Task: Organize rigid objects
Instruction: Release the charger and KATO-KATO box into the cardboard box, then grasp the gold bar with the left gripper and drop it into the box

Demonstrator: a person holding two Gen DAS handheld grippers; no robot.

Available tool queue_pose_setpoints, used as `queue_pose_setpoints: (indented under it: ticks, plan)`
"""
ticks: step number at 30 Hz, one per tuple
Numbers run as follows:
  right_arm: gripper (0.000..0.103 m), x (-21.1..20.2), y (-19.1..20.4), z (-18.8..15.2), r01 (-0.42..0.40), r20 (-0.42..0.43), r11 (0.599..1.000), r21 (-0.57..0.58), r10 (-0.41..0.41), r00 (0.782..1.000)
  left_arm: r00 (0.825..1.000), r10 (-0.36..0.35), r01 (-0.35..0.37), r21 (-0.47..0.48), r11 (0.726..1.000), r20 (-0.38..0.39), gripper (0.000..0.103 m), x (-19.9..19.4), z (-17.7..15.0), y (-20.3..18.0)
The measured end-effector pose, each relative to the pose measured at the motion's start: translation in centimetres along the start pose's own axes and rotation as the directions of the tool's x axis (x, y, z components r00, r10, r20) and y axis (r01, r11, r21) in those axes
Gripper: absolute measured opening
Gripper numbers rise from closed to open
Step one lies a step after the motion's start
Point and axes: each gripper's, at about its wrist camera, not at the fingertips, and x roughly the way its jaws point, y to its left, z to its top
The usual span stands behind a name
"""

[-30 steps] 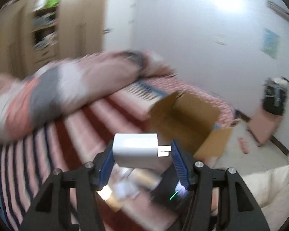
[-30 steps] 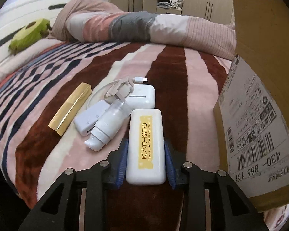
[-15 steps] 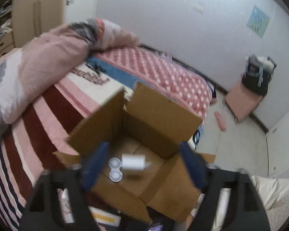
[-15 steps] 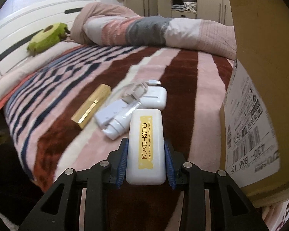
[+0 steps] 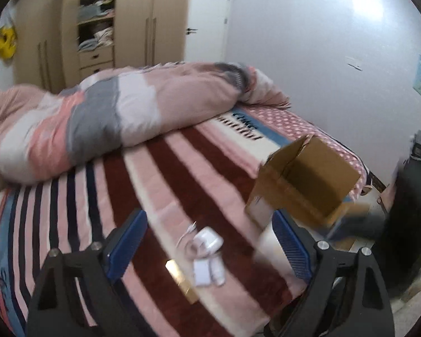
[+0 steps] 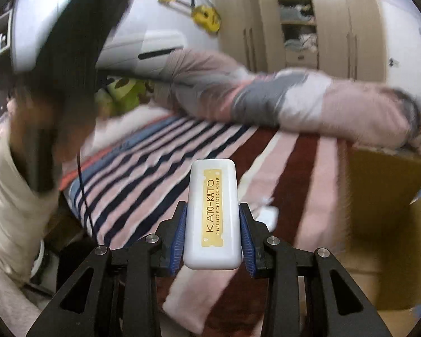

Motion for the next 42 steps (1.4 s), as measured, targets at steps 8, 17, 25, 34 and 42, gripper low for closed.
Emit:
queue_pose_setpoints:
  ticks: [8,17,25,34,42]
  plan:
    - [0.031,-3.9,-8.1,2.2,0.287,-0.085,0.957,0.045,-0.283,0.956,1.0,0.014,-0.015,-0.058,0.998,-0.023,0.089,2.7,-4.8,1.0]
    - [0.054,-3.5,-11.5,0.7,0.396,-0.171,0.917,0.042,-0.384,0.907,0.993,0.04,-0.05,-0.093,0.994,-0.109,0.089,7.5,-8.6,1.9]
    - [0.054,-2.8,-8.3,2.0,0.299,-0.096,0.954,0.012,-0.296,0.95,0.971,0.004,-0.05,-0.187,0.981,-0.241,0.053,13.9,-14.0,3.3]
    - [0.054,-1.5,-3.9,2.8,0.158,-0.057,0.987,-0.023,-0.159,0.986,0.967,0.139,-0.168,-0.125,0.978,-0.213,0.016,15.1,-14.6,3.1]
    - [0.054,4.4,1.9,1.1,-0.001,-0.166,0.997,-0.074,-0.012,0.986,0.97,0.146,-0.173,-0.129,0.976,-0.194,0.015,16.3,-13.4,3.5]
